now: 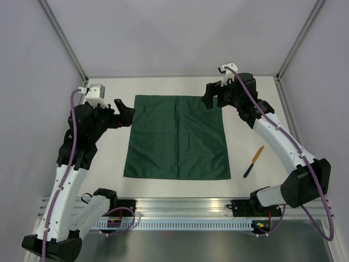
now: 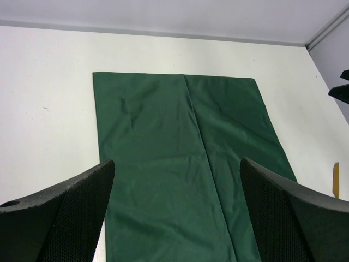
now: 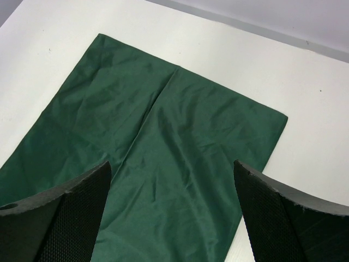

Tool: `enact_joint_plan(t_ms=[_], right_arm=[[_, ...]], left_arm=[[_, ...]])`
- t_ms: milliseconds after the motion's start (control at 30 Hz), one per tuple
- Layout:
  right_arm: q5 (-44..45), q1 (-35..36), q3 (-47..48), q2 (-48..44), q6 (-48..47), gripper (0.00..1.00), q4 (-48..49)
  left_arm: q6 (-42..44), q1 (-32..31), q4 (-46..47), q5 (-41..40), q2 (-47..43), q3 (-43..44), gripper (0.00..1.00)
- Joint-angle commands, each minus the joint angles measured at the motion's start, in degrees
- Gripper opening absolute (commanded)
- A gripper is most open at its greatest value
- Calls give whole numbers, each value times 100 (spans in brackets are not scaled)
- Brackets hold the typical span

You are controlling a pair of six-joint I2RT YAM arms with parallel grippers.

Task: Fold the napkin, place the utensils inside, and roll it up
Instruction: Fold the napkin

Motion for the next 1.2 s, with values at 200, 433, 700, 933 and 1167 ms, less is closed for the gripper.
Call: enact_joint_plan(t_ms=[200, 433, 700, 933, 1167], right_arm=[[-16, 97, 79, 114, -78, 98, 23], [757, 1765, 317, 816, -192, 92, -65], [1013, 3928, 851, 2003, -359, 71, -29], [951, 4894, 1538, 3030, -351, 58, -30], [986, 5388, 1925, 3839, -351, 53, 190]], left_arm=[[8, 6, 77, 66, 213, 832, 100], [-281, 6, -11, -320, 336, 2088, 100], [-440, 15, 24, -839, 81, 2758, 100], [-475, 6, -11, -1006, -182, 2591, 100], [-335, 15, -90, -1199, -411, 2389, 100]])
